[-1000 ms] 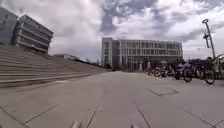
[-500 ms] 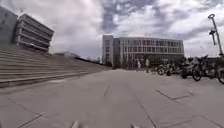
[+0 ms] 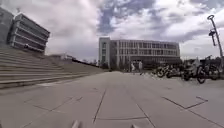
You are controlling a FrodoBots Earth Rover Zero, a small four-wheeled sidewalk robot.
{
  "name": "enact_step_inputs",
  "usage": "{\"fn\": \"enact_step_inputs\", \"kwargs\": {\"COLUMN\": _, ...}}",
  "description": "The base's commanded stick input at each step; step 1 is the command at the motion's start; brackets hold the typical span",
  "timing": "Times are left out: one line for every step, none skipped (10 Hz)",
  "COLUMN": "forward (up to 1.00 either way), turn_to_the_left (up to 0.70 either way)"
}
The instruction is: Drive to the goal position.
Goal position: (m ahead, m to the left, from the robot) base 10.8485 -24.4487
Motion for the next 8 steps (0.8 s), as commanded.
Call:
{"fn": "enact_step_inputs", "kwargs": {"forward": 1.0, "turn_to_the_left": -0.16}}
{"fn": "enact_step_inputs", "kwargs": {"forward": 1.0, "turn_to_the_left": -0.07}}
{"fn": "enact_step_inputs", "kwargs": {"forward": 1.0, "turn_to_the_left": 0.0}}
{"fn": "enact_step_inputs", "kwargs": {"forward": 1.0, "turn_to_the_left": 0.0}}
{"fn": "enact_step_inputs", "kwargs": {"forward": 1.0, "turn_to_the_left": -0.03}}
{"fn": "enact_step_inputs", "kwargs": {"forward": 1.0, "turn_to_the_left": -0.05}}
{"fn": "enact_step_inputs", "kwargs": {"forward": 1.0, "turn_to_the_left": 0.0}}
{"fn": "enact_step_inputs", "kwargs": {"forward": 1.0, "turn_to_the_left": 0.0}}
